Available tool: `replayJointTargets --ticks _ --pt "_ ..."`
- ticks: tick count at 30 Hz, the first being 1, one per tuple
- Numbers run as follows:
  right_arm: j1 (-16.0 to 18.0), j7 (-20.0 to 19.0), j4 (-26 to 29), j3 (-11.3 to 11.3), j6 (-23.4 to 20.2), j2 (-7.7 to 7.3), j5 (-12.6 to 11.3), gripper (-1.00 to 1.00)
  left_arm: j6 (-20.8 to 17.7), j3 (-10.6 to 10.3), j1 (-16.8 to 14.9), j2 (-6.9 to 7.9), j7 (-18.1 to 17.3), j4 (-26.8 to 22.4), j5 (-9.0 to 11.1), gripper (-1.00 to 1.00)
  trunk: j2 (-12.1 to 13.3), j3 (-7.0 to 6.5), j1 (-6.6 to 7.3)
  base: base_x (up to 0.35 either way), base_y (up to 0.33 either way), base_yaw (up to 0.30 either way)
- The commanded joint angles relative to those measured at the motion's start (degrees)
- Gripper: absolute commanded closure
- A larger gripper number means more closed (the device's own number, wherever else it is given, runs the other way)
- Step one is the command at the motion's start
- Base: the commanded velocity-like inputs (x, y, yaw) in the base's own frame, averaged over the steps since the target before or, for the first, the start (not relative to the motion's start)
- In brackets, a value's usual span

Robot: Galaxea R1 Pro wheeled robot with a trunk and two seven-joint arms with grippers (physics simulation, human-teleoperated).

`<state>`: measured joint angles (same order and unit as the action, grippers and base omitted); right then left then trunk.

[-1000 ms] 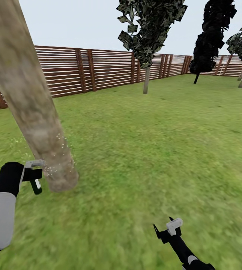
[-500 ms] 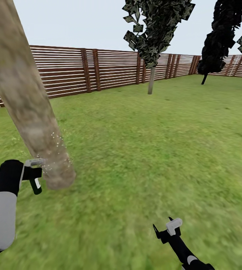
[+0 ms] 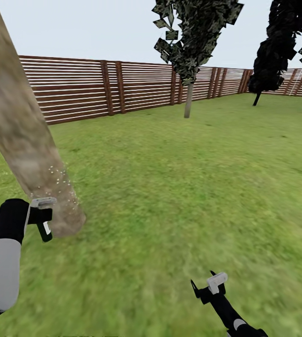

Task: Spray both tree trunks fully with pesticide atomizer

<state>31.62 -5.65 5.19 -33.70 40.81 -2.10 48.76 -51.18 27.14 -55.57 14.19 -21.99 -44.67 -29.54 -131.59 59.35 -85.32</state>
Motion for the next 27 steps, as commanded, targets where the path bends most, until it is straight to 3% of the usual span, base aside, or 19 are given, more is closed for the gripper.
replayJointTargets --ticks 1,8,18,22,27 --pt "0.0 -0.6 0.0 -0.5 0.1 -0.01 -0.1 -1.0 -0.2 0.2 -0.1 -0.04 -0.5 -0.1 -0.6 1.0 0.0 0.05 0.01 0.0 -0.276 0.161" --pt "0.0 -0.6 0.0 -0.5 0.1 -0.01 -0.1 -1.0 -0.2 0.3 -0.1 -0.06 -0.5 -0.1 -0.6 1.0 0.0 0.05 0.01 0.087 -0.269 0.212" --pt "0.0 -0.6 0.0 -0.5 0.1 -0.01 -0.1 -1.0 -0.2 0.4 -0.1 -0.13 -0.5 -0.1 -0.6 1.0 0.0 0.05 0.01 0.166 -0.256 0.017" --pt "0.0 -0.6 -0.1 -0.5 0.1 -0.01 -0.1 -1.0 -0.2 0.5 0.1 -0.13 -0.4 -0.1 -0.7 1.0 0.0 0.05 0.01 0.167 -0.254 0.213" --pt "0.0 -0.6 -0.1 -0.5 0.1 -0.01 -0.1 -1.0 0.1 1.7 1.0 1.37 0.0 0.7 -0.9 1.0 0.0 0.05 0.01 0.187 -0.235 0.275"
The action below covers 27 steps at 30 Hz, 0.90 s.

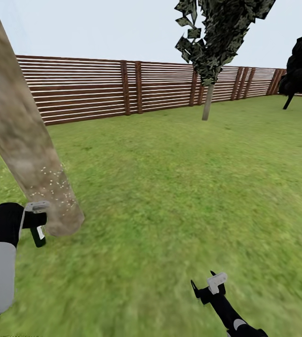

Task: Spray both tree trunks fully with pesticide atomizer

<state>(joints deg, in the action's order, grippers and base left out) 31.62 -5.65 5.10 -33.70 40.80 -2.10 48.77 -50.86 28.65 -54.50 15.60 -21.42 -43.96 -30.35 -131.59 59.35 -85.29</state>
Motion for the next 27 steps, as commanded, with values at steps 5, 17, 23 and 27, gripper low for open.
replayJointTargets --ticks 5,17,23,27 --pt "0.0 -0.6 0.0 -0.5 0.2 -0.01 -0.1 -1.0 0.2 3.6 3.7 2.79 -0.1 -0.6 -0.3 1.0 0.0 0.05 -0.01 0.298 -0.052 0.125" --pt "0.0 -0.6 0.1 -0.5 0.2 -0.01 -0.1 -1.0 0.9 3.8 4.1 0.2 2.3 1.2 0.3 1.0 0.0 0.05 -0.01 0.073 -0.063 0.001" --pt "0.0 -0.6 0.0 -0.4 0.2 -0.01 -0.1 -1.0 1.6 3.8 4.1 0.04 2.4 1.7 0.3 1.0 0.0 0.05 -0.01 0.015 -0.27 0.0" --pt "0.0 -0.6 0.0 -0.4 0.2 0.03 -0.1 -1.0 1.6 3.8 4.1 -0.02 2.4 1.7 0.3 1.0 0.0 0.05 -0.01 0.099 -0.256 0.08"
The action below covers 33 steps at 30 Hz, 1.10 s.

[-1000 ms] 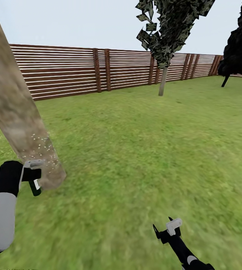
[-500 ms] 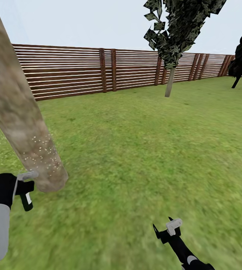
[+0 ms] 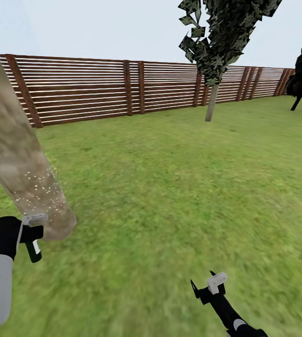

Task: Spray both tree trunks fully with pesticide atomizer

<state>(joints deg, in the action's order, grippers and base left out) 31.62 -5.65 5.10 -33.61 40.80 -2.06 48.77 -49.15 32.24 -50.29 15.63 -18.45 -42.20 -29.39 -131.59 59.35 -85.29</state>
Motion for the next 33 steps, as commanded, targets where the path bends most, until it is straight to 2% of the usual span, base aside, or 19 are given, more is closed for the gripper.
replayJointTargets --ticks 1,5,7,9,12,13,14,17,18,19,20,21,22,23,24,25,26,29,33 --pt "0.0 -0.6 0.0 -0.5 0.2 0.02 -0.1 -1.0 -0.1 0.2 -0.1 -0.07 -0.5 0.0 -0.7 1.0 0.0 0.05 -0.01 0.233 -0.187 0.265" --pt "0.0 -0.6 0.0 -0.5 0.2 0.0 -0.1 -1.0 -0.1 0.2 0.0 -0.45 -0.5 0.4 -0.8 1.0 0.0 0.05 -0.01 0.178 -0.134 0.274" --pt "0.0 -0.6 0.0 -0.5 0.2 -0.04 -0.1 -1.0 0.0 0.2 1.2 -0.56 -0.5 0.4 -0.7 1.0 0.0 0.05 -0.01 -0.188 -0.024 0.275" --pt "0.0 -0.6 0.0 -0.5 0.2 -0.05 -0.1 -1.0 2.6 0.2 2.4 -0.64 -0.5 0.6 -0.7 1.0 0.0 0.05 -0.01 -0.299 -0.006 0.164" --pt "0.0 -0.6 0.1 -0.6 0.2 -0.05 -0.1 -1.0 7.7 0.2 3.6 -1.02 -0.6 5.5 -0.3 1.0 0.0 0.05 -0.01 -0.33 -0.001 0.036" --pt "0.0 -0.6 0.1 -0.6 0.2 -0.04 -0.1 -1.0 12.2 0.2 4.8 -1.38 -0.7 8.7 0.5 1.0 0.0 0.05 -0.01 -0.336 0.0 0.01" --pt "0.0 -0.6 0.1 -0.6 0.1 0.02 -0.1 -1.0 20.5 0.1 6.6 -1.86 -1.0 12.8 1.6 1.0 0.0 0.05 -0.01 -0.337 0.0 0.004" --pt "0.0 -0.8 0.2 -0.5 0.0 0.04 0.0 -1.0 36.0 -0.5 9.7 -2.06 -1.9 21.1 2.0 1.0 0.0 0.05 -0.01 -0.338 0.0 0.001" --pt "0.0 -0.9 0.2 0.0 0.0 0.01 0.2 -1.0 40.5 -1.7 10.5 -2.02 -3.7 23.3 1.4 1.0 0.0 0.05 -0.01 -0.339 0.0 0.0" --pt "0.0 -1.2 0.2 2.3 -0.1 0.07 1.7 -1.0 44.9 -4.8 11.1 -1.93 -8.4 24.5 -0.3 1.0 0.0 0.05 -0.01 -0.288 0.0 0.0" --pt "0.0 -2.1 0.4 6.4 -0.1 0.18 4.4 -1.0 48.3 -8.8 11.4 -1.84 -14.4 25.1 -2.2 1.0 0.0 0.05 -0.01 -0.179 0.0 0.0" --pt "0.1 -3.6 0.8 10.0 -0.2 0.24 7.0 -1.0 50.4 -12.3 11.5 -1.68 -20.1 25.2 -3.4 1.0 0.0 0.05 -0.01 -0.092 0.0 0.0" --pt "0.1 -6.7 1.7 12.4 -2.3 0.32 9.2 -1.0 51.7 -14.9 11.6 -1.56 -25.7 25.0 -4.4 1.0 0.0 0.05 -0.01 -0.038 0.0 0.0" --pt "0.4 -10.6 2.6 13.3 -6.2 0.35 10.0 -1.0 52.2 -15.9 11.5 -1.59 -28.7 24.9 -5.2 1.0 0.0 0.05 -0.01 -0.019 0.0 0.0" --pt "1.1 -17.3 5.1 13.8 -11.6 0.55 10.8 -1.0 52.4 -17.5 11.4 -1.71 -32.2 24.8 -7.2 1.0 0.0 0.05 -0.01 -0.01 0.0 0.0" --pt "1.8 -28.8 11.4 14.1 -17.3 1.45 11.5 -1.0 52.6 -21.2 11.1 -2.02 -38.3 24.8 -11.4 1.0 0.0 0.05 -0.01 -0.004 0.0 0.0" --pt "2.0 -38.2 17.8 14.2 -20.1 2.66 11.7 -1.0 52.6 -23.5 11.0 -2.43 -41.9 24.4 -13.6 1.0 0.0 0.05 -0.01 -0.002 0.0 0.0" --pt "2.3 -46.7 24.0 14.2 -21.8 5.06 11.8 -1.0 52.7 -25.0 11.0 -2.98 -44.2 23.3 -15.0 1.0 0.0 0.05 -0.01 0.0 0.0 0.0" --pt "2.3 -47.9 24.5 14.3 -22.0 6.06 11.7 -1.0 52.6 -25.4 10.8 -4.5 -44.5 23.1 -15.4 1.0 0.0 0.05 -0.01 0.0 0.0 0.0"
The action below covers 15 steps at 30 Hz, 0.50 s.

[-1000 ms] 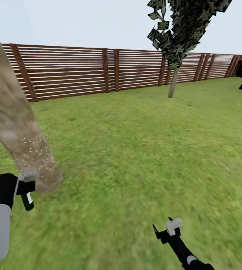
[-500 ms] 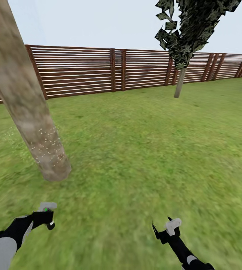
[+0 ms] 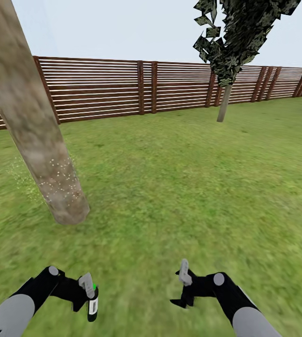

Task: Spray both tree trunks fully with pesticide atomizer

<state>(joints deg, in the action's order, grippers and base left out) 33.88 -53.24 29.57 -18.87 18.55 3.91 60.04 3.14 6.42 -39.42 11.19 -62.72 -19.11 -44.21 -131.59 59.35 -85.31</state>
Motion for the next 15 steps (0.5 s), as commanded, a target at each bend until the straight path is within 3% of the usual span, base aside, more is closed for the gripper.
replayJointTargets --ticks 1,2,4,7,10,11,15 --pt "0.0 -0.4 0.1 -0.5 0.3 0.46 0.5 -1.0 0.3 0.4 0.0 -0.63 -0.3 0.0 -0.7 1.0 0.0 0.05 0.01 0.0 0.0 0.0" --pt "0.0 -0.5 0.1 -0.5 0.3 0.64 0.5 1.0 0.3 0.4 0.0 -1.04 -0.3 0.0 -0.8 1.0 0.0 0.05 0.01 0.0 0.0 0.0" --pt "0.0 -0.5 0.0 -0.4 0.4 1.53 0.5 1.0 0.3 0.1 0.0 -2.22 -0.4 -0.1 -1.3 1.0 0.0 0.05 0.01 0.0 0.0 0.0" --pt "0.1 -0.5 0.4 -0.3 0.4 4.12 0.7 1.0 0.4 -1.6 -0.1 -3.76 -0.2 -0.2 -2.2 1.0 0.0 0.05 0.01 0.0 0.0 0.0" --pt "1.8 -0.5 0.4 3.3 0.4 6.02 0.5 1.0 0.4 -4.1 0.0 -4.68 -0.2 -1.8 -2.3 1.0 0.0 0.05 0.01 0.0 0.0 0.0" --pt "2.2 -0.5 0.4 4.5 0.3 6.09 0.5 1.0 0.4 -4.9 0.0 -5.87 -0.2 -2.1 -2.4 1.0 0.0 0.05 0.01 0.0 0.0 0.0" --pt "2.3 -0.5 0.3 4.9 0.3 6.09 0.5 1.0 0.4 -5.4 0.0 -8.56 -0.1 -2.3 -2.7 1.0 0.0 0.05 0.01 0.0 0.0 0.0"
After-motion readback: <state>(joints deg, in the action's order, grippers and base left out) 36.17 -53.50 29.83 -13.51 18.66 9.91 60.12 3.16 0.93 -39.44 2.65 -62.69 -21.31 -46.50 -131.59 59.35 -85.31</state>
